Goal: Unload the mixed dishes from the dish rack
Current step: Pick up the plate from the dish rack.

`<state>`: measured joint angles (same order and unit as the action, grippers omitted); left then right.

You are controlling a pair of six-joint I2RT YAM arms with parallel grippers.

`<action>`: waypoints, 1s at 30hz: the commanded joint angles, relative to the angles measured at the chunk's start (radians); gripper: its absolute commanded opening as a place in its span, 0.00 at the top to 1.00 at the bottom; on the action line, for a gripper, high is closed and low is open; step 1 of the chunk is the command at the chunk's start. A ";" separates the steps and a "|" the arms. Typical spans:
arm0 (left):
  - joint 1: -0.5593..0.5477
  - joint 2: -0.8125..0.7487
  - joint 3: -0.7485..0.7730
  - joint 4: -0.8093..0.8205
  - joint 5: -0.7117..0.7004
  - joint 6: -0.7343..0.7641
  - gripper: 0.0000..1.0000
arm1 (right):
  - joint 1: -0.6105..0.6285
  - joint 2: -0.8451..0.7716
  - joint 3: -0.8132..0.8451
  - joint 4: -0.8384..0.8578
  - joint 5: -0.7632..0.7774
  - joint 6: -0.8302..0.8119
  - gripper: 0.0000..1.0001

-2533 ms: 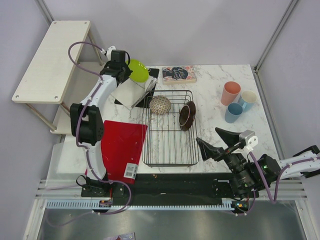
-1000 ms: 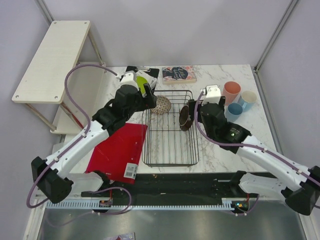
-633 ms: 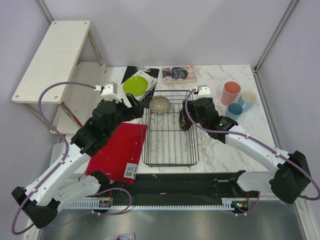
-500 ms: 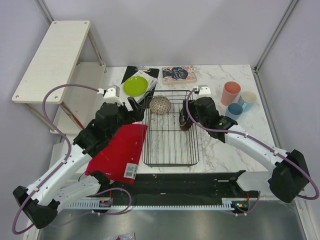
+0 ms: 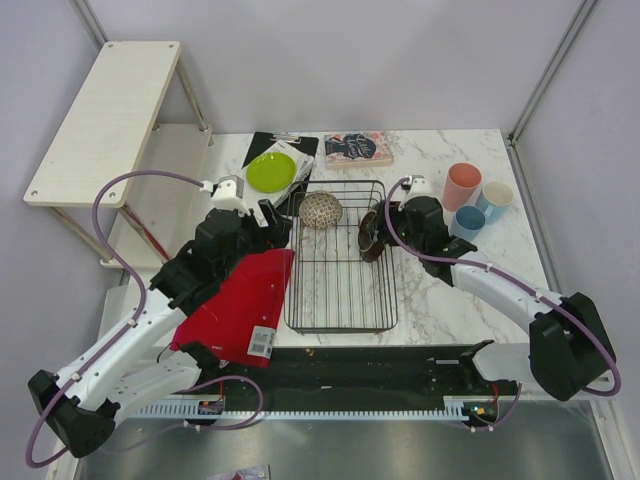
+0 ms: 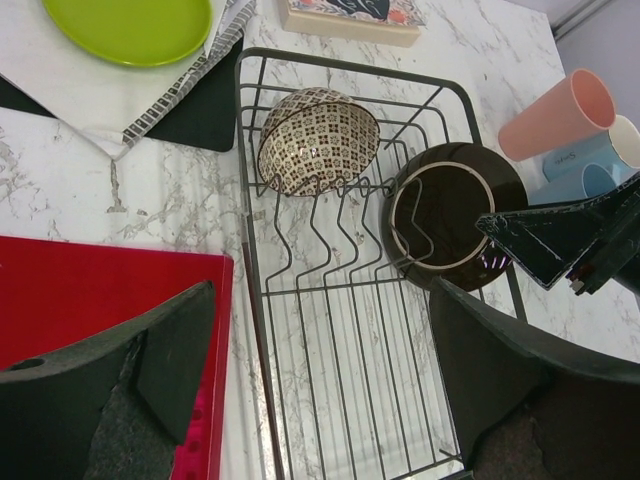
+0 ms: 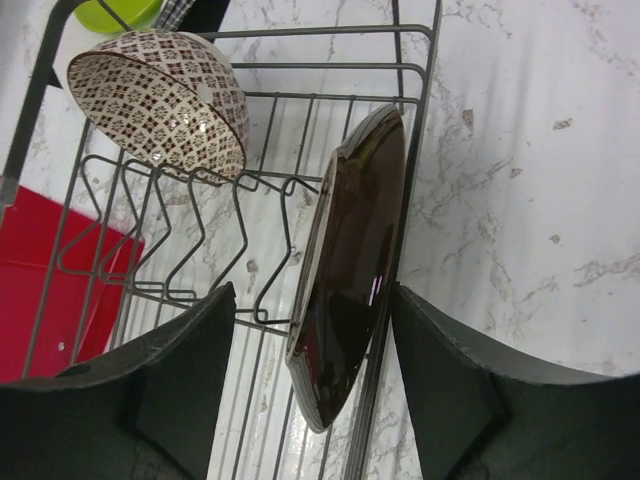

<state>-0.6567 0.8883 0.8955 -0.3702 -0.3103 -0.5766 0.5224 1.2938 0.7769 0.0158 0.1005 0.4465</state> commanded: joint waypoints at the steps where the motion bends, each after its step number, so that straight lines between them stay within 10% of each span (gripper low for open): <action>1: -0.003 0.000 -0.012 0.031 0.008 -0.014 0.07 | -0.009 -0.005 -0.025 0.147 -0.099 0.034 0.32; 11: -0.003 0.011 -0.018 0.036 0.013 -0.014 0.09 | -0.022 0.042 -0.036 0.196 -0.177 0.060 0.68; 19: -0.003 0.034 -0.018 0.036 0.025 -0.014 0.10 | -0.022 -0.014 -0.045 0.182 -0.166 0.052 0.71; 23: -0.003 0.046 -0.017 0.034 0.036 -0.020 0.10 | -0.022 -0.050 -0.031 0.155 -0.163 0.037 0.95; 30: -0.003 0.052 -0.006 0.034 0.037 -0.014 0.11 | -0.022 -0.105 0.015 0.105 -0.191 0.005 1.00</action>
<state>-0.6567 0.9398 0.8776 -0.3645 -0.2810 -0.5777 0.5068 1.2499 0.7315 0.1009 -0.0864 0.4995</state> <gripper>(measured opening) 0.891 0.030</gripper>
